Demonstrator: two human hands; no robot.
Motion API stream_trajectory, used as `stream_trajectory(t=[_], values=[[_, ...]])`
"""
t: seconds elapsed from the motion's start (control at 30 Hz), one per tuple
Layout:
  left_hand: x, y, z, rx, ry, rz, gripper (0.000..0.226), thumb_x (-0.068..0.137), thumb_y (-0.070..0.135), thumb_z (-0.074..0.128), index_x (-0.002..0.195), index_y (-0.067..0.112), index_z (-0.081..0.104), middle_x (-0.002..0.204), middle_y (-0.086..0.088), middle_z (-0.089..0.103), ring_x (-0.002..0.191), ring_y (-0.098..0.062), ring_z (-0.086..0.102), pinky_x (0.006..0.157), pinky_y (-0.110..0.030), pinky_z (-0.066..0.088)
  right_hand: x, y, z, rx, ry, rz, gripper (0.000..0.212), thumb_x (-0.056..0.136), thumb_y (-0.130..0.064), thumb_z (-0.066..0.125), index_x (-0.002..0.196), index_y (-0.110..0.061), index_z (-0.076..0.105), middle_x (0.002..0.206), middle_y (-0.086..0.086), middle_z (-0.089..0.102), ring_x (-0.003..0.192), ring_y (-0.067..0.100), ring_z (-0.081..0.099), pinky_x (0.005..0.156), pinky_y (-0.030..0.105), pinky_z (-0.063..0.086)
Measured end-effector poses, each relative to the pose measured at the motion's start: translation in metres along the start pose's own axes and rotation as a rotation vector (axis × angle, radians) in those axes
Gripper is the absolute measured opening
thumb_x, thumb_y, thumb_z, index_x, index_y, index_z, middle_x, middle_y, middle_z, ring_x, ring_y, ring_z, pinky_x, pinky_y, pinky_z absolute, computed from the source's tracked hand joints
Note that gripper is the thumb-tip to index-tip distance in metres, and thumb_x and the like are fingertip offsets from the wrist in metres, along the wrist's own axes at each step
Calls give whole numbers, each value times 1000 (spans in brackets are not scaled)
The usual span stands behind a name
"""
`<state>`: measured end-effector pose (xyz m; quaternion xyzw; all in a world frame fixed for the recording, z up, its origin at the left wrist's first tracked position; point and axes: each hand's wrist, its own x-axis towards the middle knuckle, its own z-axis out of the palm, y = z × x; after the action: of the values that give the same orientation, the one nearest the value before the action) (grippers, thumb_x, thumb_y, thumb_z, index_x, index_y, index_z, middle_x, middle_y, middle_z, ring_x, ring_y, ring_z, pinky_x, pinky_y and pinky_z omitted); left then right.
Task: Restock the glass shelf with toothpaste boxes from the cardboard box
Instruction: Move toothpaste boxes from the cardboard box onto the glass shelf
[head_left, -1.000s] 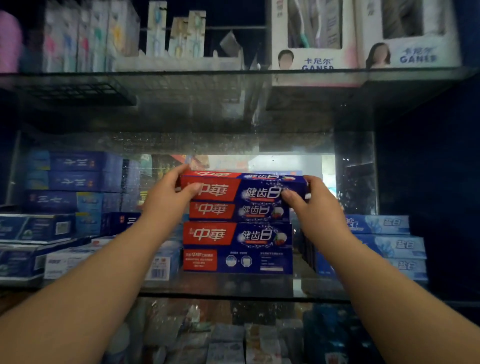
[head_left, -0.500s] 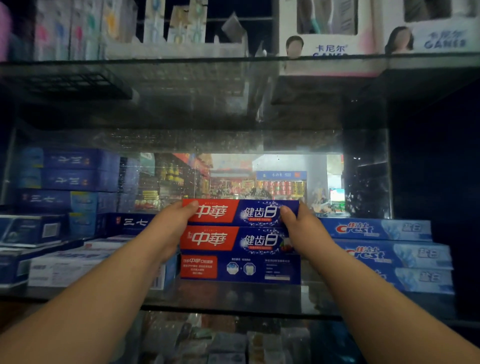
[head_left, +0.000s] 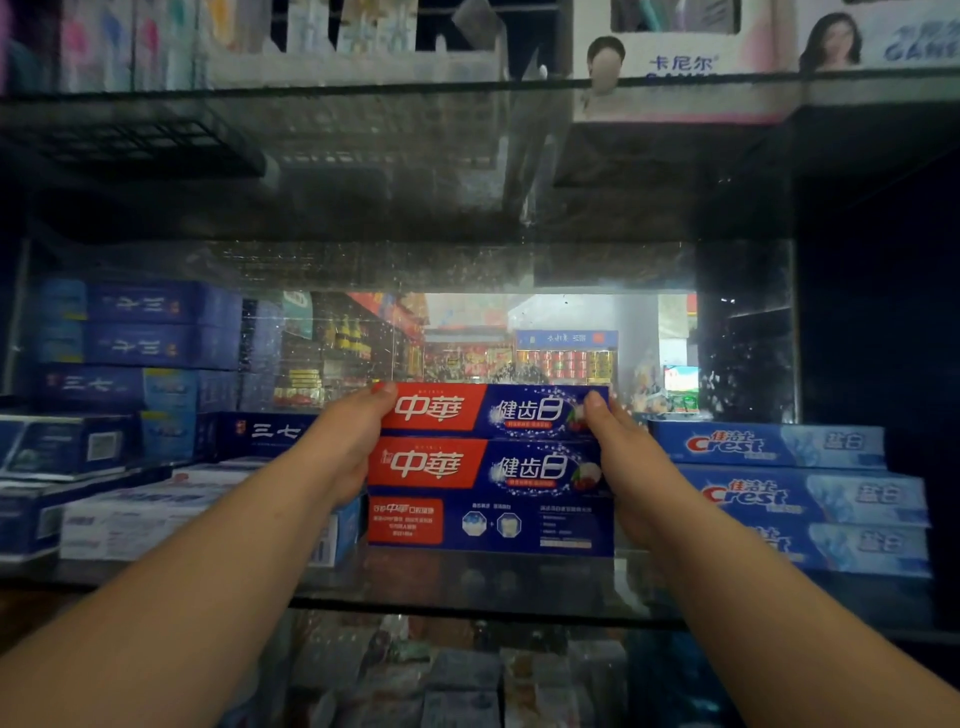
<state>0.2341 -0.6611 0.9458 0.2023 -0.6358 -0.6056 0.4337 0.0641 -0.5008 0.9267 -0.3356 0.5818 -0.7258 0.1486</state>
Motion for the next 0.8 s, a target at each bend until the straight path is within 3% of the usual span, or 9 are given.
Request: stream_trajectory(t=[0.1,0.2,0.27,0.37,0.43,0.57,0.67,0.8], values=[[-1,-8,-6,209,109,158,69,91,49,52,149,35,17,143,-8,47,114,-32,60,91,-54,51,-2,2,-5,-52,-11,7,83,79,-67,57,146,-32,25,131,7,58,101,31,67,78,50,58],[-17,-18,-9,803,165,544,93,83,57,58,150,39,-3,161,6,-2,147,-24,11,115,-51,23,-9,4,-14,-194,-33,37,101,63,-73,66,147,-38,20,142,5,48,113,31,60,95,54,49],[-26,-24,-6,1213,111,735,107,77,63,59,148,37,-17,157,9,-25,146,-18,-19,119,-51,2,-16,7,-18,-277,-41,46,89,73,-59,70,145,-34,25,137,6,53,111,29,61,96,51,49],[-25,-32,2,1623,20,798,120,73,70,57,137,32,-37,149,1,-43,138,-22,-39,115,-58,-10,-24,10,-20,-434,-98,88,67,73,-41,79,129,-25,45,118,2,67,105,26,65,98,51,48],[-22,-31,10,1743,4,813,126,69,74,58,135,31,-41,150,-3,-41,138,-25,-38,112,-60,-13,-33,10,-18,-570,-126,65,50,80,-29,75,124,-25,50,117,0,67,105,22,63,98,44,48],[-11,-12,21,1786,-37,854,128,64,77,59,145,29,-28,158,-1,-22,146,-24,-22,113,-63,-10,-48,6,-17,-859,-101,18,38,89,-29,66,124,-19,55,122,3,63,96,16,55,84,29,43],[-8,1,22,1770,-76,865,124,65,78,58,149,28,-17,160,0,-1,148,-22,1,115,-60,-4,-53,5,-17,-947,-79,10,38,90,-28,65,124,-17,54,124,4,62,99,17,56,82,28,43],[-4,3,22,1762,-104,895,119,69,76,55,150,25,-16,159,-1,4,146,-22,10,118,-55,3,-53,6,-19,-967,-36,0,45,88,-29,67,127,-18,47,127,3,59,111,21,58,83,29,44]])
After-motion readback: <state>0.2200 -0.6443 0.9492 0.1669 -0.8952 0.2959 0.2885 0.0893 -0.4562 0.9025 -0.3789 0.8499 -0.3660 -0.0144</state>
